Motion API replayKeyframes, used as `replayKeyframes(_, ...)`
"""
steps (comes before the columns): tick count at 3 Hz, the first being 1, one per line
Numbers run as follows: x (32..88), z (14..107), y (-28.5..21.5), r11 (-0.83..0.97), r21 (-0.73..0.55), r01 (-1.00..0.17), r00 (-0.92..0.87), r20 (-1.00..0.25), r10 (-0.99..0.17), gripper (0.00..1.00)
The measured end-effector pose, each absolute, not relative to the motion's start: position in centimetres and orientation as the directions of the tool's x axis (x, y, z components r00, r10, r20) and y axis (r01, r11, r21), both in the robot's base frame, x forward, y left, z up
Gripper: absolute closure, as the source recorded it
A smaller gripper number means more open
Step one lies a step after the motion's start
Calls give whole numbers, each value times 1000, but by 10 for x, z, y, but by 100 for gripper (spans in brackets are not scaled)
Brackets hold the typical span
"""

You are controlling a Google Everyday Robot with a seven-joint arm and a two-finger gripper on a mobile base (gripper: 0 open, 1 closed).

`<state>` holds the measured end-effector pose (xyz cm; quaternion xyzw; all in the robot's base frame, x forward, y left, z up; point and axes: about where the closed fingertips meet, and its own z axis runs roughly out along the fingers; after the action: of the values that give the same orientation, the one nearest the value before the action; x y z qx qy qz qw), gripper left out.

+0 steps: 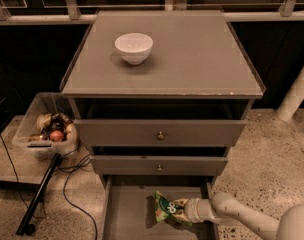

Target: Place green rice chip bag into bottom drawer

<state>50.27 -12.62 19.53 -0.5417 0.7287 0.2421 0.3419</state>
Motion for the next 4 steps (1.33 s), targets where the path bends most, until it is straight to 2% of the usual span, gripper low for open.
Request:
replayKeyframes(3,496,190,-117,310,-35,-950,-188,-728,-659,100)
replayKeyframes(4,496,190,-117,311,-35,-950,-189,-728,-659,82)
